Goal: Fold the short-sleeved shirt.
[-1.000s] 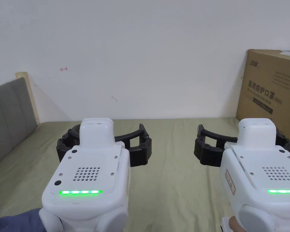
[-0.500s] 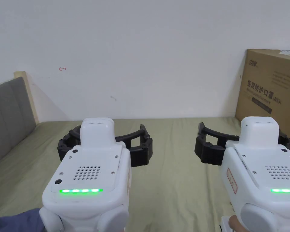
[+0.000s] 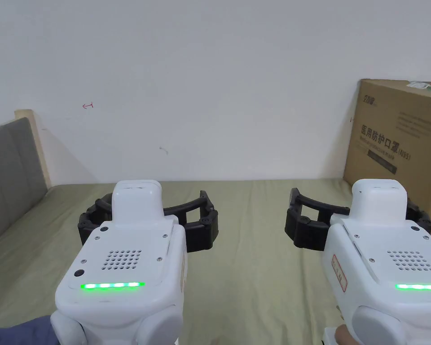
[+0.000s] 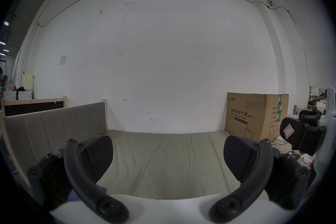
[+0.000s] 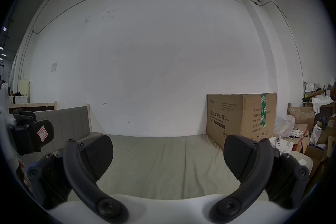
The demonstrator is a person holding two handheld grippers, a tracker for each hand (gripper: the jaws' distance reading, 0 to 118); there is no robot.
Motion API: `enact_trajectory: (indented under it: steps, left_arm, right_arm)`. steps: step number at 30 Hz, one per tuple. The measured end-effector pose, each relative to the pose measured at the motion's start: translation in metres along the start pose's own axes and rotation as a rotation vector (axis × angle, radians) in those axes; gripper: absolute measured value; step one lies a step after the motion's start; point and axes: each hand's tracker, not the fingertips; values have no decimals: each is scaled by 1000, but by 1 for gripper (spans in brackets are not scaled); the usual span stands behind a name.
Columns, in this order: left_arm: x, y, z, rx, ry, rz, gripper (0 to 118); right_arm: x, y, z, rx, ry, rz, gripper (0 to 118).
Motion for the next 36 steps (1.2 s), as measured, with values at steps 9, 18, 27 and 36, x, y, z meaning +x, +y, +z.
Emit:
enact_trajectory:
  steps: [9, 18, 27, 36]
  left_arm:
    - [3, 2, 2, 9, -5, -18, 118]
    - [3, 0, 2, -4, -23, -22, 118]
    - [0, 1, 4, 20, -2, -26, 118]
    - [4, 0, 1, 10, -7, -53, 112]
  right_arm:
    - [3, 0, -2, -15, -6, 1, 118]
    - [3, 0, -2, -22, 4, 11, 118]
    - [3, 0, 1, 2, -14, 20, 118]
    - [3, -2, -2, 5, -12, 40, 118]
